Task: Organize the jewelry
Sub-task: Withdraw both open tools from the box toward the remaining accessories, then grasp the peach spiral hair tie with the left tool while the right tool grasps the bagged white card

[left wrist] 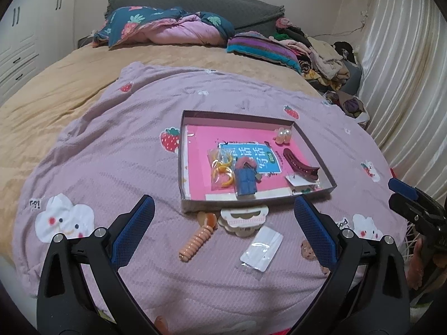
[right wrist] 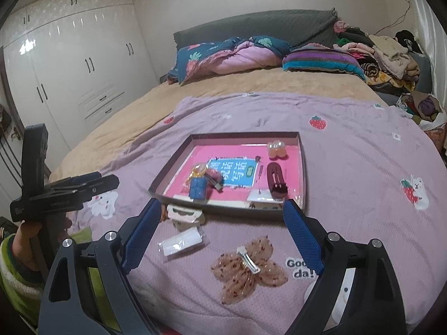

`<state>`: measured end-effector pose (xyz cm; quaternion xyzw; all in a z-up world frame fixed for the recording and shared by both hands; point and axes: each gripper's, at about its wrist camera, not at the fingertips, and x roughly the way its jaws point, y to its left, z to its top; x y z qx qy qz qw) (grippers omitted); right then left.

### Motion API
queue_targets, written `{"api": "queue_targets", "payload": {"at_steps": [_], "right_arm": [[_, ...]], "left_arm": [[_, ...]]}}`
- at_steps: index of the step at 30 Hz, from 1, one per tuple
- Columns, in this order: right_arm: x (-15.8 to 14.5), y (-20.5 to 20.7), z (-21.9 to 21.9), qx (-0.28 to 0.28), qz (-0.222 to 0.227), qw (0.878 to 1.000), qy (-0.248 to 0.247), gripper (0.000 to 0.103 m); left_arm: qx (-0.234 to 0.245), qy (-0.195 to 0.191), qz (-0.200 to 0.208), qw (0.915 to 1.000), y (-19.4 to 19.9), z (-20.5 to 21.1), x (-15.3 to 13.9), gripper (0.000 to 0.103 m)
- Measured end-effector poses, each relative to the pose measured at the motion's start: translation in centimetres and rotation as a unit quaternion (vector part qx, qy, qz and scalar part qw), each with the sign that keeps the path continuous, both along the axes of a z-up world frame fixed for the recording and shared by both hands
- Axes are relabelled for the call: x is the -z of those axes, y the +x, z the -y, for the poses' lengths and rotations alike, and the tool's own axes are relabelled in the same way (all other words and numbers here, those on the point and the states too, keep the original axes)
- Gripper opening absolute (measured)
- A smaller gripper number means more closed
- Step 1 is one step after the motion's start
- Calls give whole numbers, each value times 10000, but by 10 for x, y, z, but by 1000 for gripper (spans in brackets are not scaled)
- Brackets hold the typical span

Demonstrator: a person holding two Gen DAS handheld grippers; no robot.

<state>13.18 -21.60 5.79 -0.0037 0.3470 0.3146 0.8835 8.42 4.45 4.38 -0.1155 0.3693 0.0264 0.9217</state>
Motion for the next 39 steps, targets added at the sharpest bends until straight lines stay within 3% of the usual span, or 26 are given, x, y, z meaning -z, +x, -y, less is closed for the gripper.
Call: {"api": "queue_targets", "payload": {"at_steps": [26,39], "right_arm": [[33,-30,-40,-629,-160,9970,-430,88],[60,-34,-75,-1022,-234,9917,-738,88]], "left_arm": [[-117,326,-529,9980,-27,-11,46,93],[-416,292,-720,9961,-38,-40,66,93]]}}
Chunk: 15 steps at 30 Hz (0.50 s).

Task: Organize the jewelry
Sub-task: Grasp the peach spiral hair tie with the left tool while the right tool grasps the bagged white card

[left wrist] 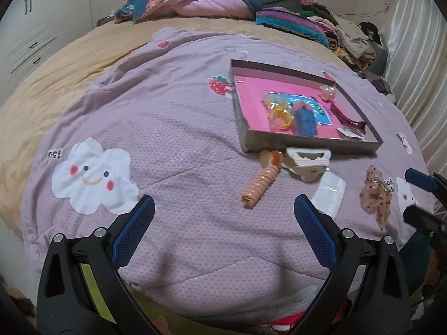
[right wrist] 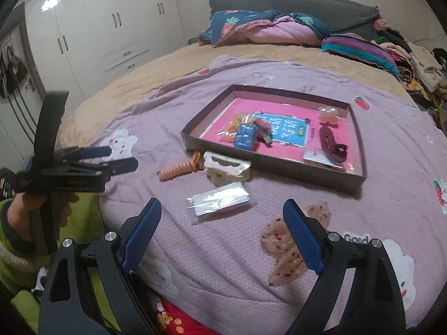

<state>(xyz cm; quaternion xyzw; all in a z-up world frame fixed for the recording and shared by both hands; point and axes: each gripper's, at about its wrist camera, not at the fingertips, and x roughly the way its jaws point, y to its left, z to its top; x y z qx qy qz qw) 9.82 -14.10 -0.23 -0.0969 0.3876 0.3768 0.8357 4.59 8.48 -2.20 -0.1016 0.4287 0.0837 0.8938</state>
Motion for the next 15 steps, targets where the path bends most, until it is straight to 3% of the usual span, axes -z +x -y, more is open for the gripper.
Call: {"api": "queue_targets", "payload": {"at_steps": [7,15], "right_arm": [[22,6,-20,-174,-126,9995,-231,88],[42,21,-33,-173,-201,9984,-500,88]], "left_arm": [[104,-117,-106,9998,11,-7,12,91],[465,-143,-296,9984,35,1,23,71]]}}
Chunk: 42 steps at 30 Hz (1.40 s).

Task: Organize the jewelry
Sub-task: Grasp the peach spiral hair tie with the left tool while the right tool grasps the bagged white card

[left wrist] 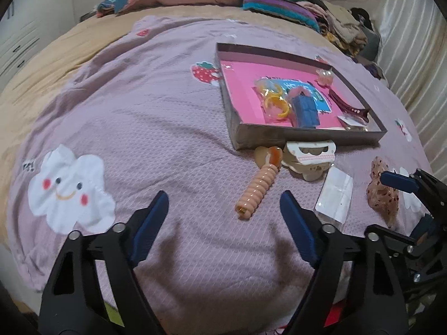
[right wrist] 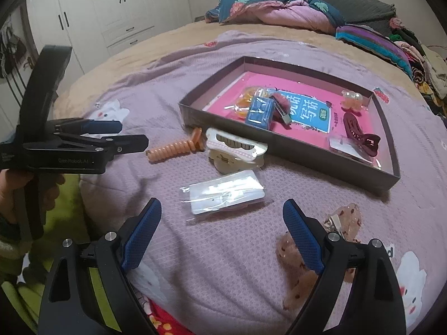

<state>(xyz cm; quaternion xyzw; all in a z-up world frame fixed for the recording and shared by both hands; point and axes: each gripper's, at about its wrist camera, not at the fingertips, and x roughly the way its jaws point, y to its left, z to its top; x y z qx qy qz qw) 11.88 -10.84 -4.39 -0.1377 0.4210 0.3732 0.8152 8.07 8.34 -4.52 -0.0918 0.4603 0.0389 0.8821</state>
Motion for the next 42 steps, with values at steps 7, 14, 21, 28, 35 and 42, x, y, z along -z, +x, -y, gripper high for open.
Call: {"api": "queue_targets", "payload": {"at_steps": [7,14,21,28,35,42], "right_arm": [[12,11,-8,-7,-74,9999,-131,88],[27,20,-18,-59,-204,9995,-233,88],[33,22,-26,-149,-249,9992,-272,88],[36,21,-28,-186,-241,9990,-321,91],[40,14,-33,-328,-202,9986,-354,93],[40,6,-31,-409,-243,9985,-288,91]], "left_arm": [[312,-97,-208,9992,18,9,12,53],[468,-195,-356,9981,28,11,24,35],[630,-128,-472,9968,30,19,34,29],[674,-37,-456,9967,27,19,35,18],[598,-123,-382,9974,19,15,29,17],[502,-190,-300,9981,11,13,22,11]]}}
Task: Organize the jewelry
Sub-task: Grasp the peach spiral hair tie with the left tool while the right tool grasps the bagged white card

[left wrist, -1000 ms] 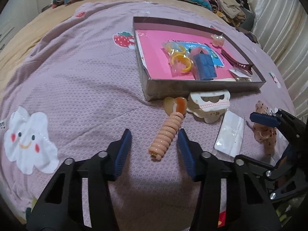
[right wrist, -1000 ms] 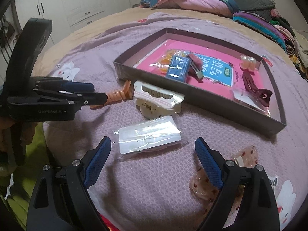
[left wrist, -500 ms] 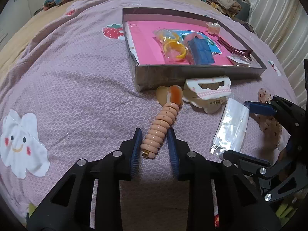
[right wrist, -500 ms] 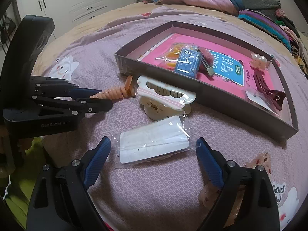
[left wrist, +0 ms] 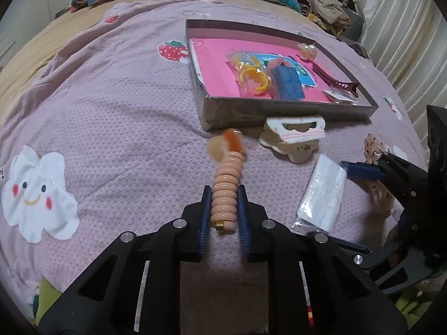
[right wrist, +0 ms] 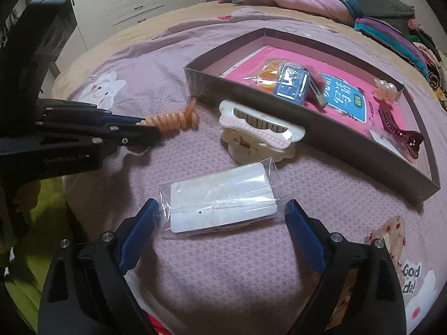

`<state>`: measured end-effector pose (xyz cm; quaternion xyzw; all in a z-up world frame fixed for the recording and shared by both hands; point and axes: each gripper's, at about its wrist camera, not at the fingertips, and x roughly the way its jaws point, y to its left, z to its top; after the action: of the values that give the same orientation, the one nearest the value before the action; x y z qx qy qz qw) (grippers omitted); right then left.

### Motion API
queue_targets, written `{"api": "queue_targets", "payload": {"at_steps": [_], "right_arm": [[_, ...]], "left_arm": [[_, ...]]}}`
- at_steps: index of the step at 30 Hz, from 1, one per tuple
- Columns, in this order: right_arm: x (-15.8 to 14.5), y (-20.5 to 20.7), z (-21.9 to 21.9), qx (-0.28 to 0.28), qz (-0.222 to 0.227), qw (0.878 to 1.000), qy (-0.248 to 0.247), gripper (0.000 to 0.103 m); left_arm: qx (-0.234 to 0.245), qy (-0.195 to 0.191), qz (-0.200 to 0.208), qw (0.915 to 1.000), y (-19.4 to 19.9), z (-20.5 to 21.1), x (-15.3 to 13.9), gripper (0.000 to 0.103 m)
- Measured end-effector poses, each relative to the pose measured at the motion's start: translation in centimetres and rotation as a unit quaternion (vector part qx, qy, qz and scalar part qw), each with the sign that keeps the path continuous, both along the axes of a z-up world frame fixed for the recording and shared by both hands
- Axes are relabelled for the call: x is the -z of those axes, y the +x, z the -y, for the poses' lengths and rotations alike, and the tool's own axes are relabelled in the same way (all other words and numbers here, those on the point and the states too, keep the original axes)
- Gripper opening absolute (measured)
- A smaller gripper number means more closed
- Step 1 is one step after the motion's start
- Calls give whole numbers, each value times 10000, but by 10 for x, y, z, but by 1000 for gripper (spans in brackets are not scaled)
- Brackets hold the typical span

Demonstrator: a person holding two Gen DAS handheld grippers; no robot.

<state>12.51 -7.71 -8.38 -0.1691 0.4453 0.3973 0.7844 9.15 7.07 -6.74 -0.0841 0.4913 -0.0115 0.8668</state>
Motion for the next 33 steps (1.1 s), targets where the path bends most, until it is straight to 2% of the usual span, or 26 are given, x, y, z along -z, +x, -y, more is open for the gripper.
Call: {"api": "queue_targets", "payload": {"at_steps": [4,14,33], "right_arm": [[-5,-7,3,-39,-27,10000,82,90],[-28,-17,17,73,-21,9991,412,90],[-76,-9,73,810,164,9896,1179,90]], "left_arm": [[-42,-17,-41,10000,-2,-1,2,11],[-142,-54,143,9998,-14,-2,-14,10],[-69,44,728,9973,-12,17,-71,10]]}}
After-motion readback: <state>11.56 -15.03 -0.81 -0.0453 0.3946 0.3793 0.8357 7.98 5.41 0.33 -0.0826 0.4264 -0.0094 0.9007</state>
